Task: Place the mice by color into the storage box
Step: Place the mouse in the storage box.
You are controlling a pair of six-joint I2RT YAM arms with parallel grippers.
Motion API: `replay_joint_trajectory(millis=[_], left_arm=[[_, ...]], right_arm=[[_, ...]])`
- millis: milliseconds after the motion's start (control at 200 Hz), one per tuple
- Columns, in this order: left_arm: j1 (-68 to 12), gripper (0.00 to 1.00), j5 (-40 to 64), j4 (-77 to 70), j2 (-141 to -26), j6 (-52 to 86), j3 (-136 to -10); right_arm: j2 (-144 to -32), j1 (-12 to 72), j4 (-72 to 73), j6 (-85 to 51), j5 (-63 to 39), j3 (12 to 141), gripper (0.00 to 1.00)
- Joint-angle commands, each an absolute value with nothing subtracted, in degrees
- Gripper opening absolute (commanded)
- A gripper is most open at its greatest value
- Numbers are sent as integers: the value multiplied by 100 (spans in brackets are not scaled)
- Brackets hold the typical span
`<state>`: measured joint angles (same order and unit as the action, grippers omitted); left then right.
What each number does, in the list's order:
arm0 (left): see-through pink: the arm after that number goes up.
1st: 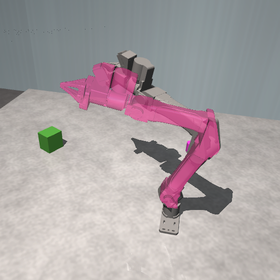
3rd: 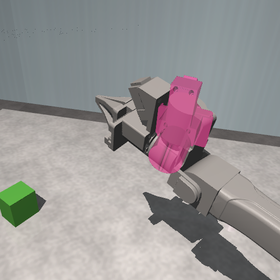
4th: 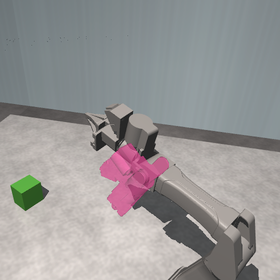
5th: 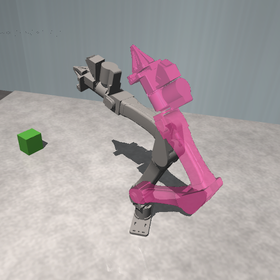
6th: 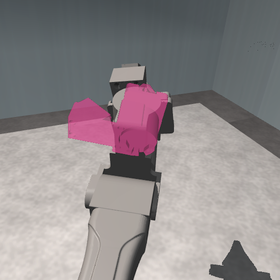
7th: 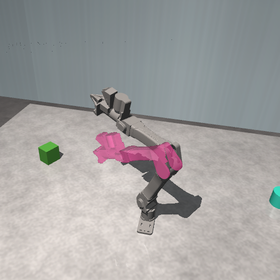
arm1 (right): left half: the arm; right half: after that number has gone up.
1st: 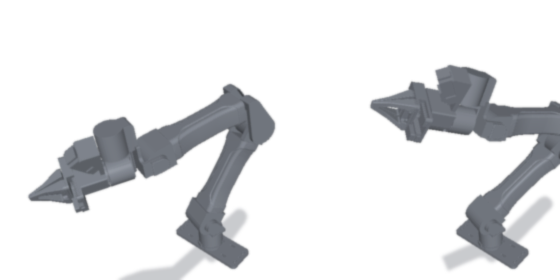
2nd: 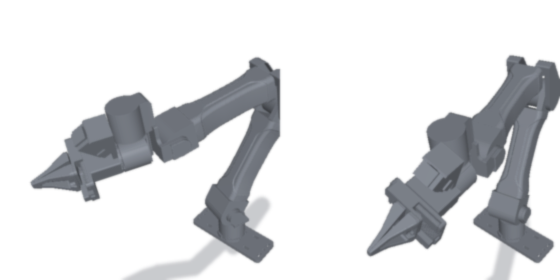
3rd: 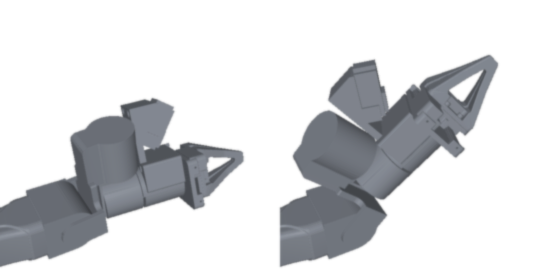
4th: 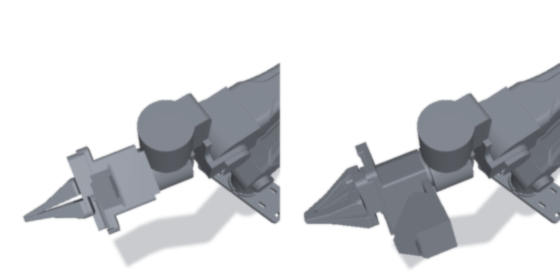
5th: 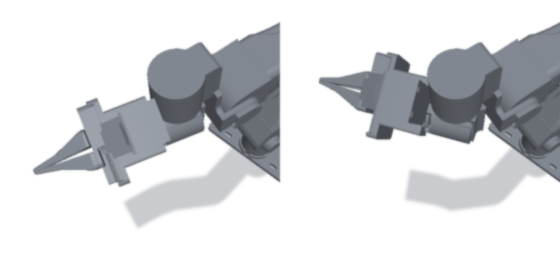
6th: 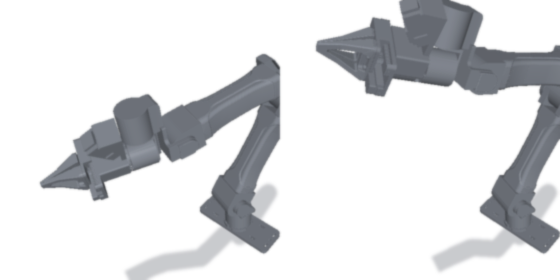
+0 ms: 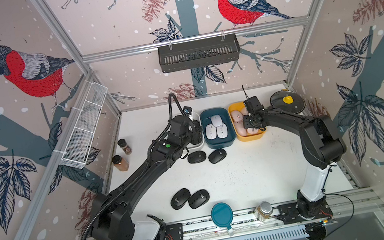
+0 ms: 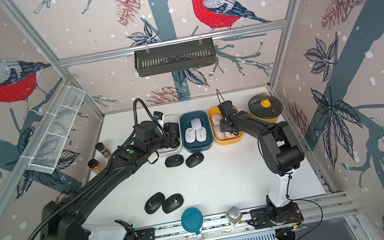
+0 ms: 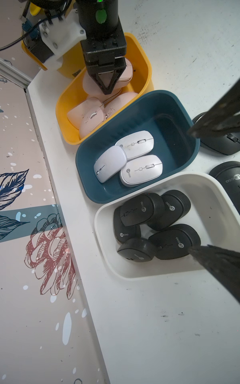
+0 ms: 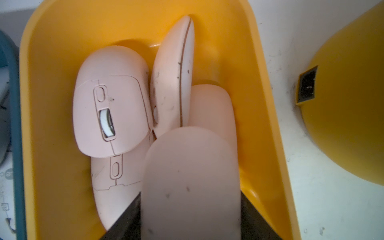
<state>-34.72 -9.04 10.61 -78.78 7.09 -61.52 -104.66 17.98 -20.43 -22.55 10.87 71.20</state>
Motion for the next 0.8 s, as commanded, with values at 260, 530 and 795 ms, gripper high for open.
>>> replay_joint_trajectory(millis=[260, 530, 795], left_arm=[[-3640, 80, -943, 1408, -8109, 850, -6614], [-4185, 78, -932, 1812, -8391, 1362, -6335], [-4824, 77, -263, 813, -8653, 1503, -5161]], right_arm=[[-9544, 2028, -1696, -2229, 1149, 6861, 75], [-8372, 2487, -1270, -2323, 668, 5944, 75], [-7412, 2480, -919, -2460, 204, 5073, 75]])
